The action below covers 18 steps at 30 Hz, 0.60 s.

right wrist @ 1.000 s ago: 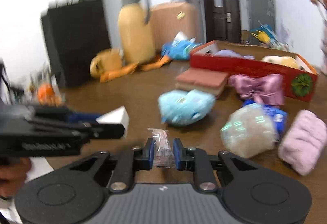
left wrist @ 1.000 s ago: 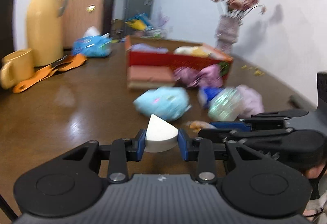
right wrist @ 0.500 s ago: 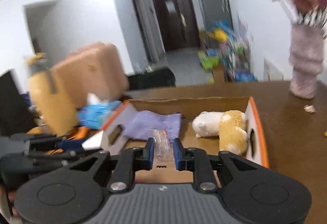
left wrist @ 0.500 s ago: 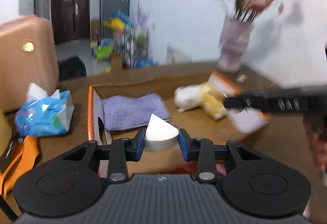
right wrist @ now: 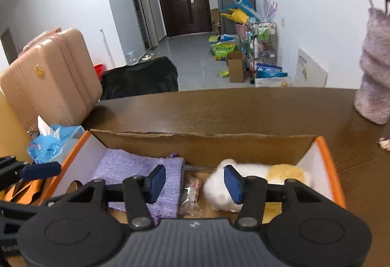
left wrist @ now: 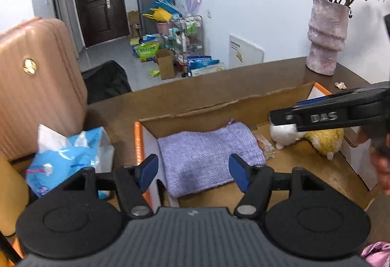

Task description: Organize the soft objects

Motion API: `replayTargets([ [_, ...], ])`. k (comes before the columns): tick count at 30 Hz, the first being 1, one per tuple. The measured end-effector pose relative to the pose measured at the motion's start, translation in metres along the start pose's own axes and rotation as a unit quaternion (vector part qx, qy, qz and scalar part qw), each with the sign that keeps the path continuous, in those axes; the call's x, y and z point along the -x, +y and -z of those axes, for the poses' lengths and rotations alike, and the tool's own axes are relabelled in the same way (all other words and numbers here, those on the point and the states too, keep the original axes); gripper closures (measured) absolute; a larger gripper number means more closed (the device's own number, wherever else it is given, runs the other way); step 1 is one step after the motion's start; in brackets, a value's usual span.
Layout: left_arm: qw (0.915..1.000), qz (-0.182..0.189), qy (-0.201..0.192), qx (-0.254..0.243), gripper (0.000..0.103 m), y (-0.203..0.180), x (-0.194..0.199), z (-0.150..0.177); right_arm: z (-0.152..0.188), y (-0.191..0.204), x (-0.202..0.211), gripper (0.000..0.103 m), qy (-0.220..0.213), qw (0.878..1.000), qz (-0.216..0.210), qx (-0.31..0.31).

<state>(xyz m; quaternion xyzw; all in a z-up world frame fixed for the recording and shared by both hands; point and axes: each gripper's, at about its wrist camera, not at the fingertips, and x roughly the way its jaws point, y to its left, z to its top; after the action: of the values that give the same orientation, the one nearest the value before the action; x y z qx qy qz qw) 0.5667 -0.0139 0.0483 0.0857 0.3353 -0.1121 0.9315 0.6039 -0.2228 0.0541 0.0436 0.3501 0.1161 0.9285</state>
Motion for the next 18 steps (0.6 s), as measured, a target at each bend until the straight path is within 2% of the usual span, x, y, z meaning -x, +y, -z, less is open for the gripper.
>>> replayTargets([
  [5,0.9998,-0.011,-0.018,0.003,0.034,0.007,0.051,0.000,-0.004,-0.007,0.054,0.047,-0.014,0.999,0.015,0.025],
  [10,0.9981,-0.027,-0.054,0.010,0.029,0.015,0.120,0.004,0.003,-0.021,0.127,0.037,-0.049,0.998,0.036,0.031],
  [14,0.9961,-0.031,-0.079,0.023,0.028,0.007,0.164,0.005,0.012,-0.017,0.174,0.037,-0.071,0.996,0.038,0.025],
  [16,0.9937,-0.031,-0.103,0.031,0.022,0.002,0.190,0.019,0.029,-0.009,0.201,0.034,-0.094,0.995,0.028,0.025],
  [18,0.9888,-0.038,-0.140,0.034,0.019,-0.010,0.216,0.051,0.057,-0.003,0.230,0.030,-0.122,0.992,0.011,0.025],
])
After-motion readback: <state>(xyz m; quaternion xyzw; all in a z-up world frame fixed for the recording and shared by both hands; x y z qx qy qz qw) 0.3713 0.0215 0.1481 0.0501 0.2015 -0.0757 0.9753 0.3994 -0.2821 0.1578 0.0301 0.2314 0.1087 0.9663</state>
